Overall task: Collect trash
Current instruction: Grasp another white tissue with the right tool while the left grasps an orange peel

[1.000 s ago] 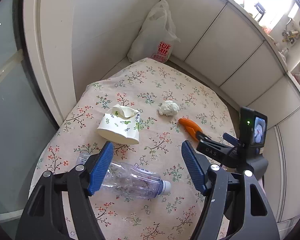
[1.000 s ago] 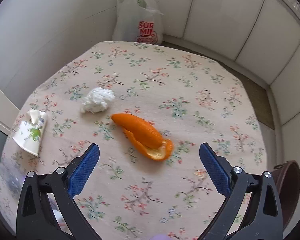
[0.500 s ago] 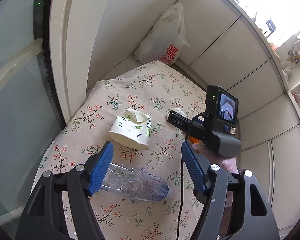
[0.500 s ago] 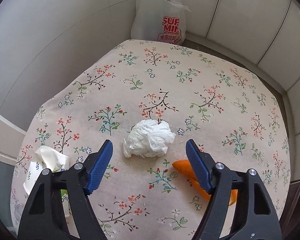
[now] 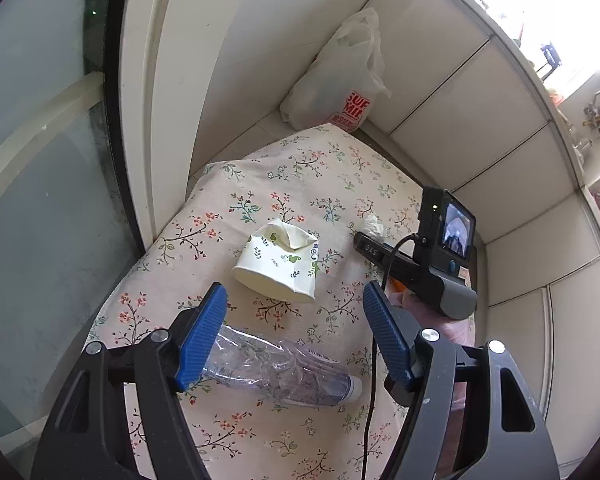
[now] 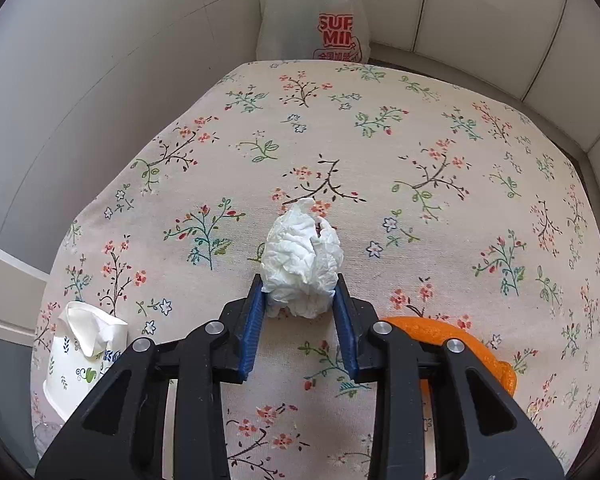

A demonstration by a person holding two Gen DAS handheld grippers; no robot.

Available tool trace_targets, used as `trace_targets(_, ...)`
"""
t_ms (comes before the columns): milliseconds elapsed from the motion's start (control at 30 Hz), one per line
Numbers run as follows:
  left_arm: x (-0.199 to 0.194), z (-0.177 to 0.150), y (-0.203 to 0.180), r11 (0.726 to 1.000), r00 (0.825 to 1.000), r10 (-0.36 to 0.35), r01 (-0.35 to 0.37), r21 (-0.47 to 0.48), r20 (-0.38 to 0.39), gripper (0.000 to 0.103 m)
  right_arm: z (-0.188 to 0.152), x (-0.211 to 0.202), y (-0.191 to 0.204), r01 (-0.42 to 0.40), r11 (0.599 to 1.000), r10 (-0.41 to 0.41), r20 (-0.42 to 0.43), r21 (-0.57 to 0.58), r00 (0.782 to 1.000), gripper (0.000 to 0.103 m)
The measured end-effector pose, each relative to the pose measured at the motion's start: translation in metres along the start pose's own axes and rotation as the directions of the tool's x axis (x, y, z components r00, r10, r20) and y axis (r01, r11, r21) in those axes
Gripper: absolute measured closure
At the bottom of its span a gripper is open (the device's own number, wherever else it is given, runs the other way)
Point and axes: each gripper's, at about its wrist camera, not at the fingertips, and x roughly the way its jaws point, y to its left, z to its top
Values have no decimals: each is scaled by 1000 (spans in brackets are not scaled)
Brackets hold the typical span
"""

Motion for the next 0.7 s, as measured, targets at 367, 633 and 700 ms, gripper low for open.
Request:
trace_targets(367, 37, 0, -47, 999, 999, -39, 38, -6, -18, 34, -30, -84, -76, 1, 998, -10, 134, 71, 991, 72)
trace_targets(633, 99, -19, -124, 994, 994, -40, 49, 94, -98, 34, -76, -164, -137, 38, 993, -62, 219, 111, 974, 71)
trace_targets(700, 116, -24, -142, 993, 994, -26, 39, 115, -110, 34, -90, -180, -155, 29, 990, -60, 225, 141, 973, 71)
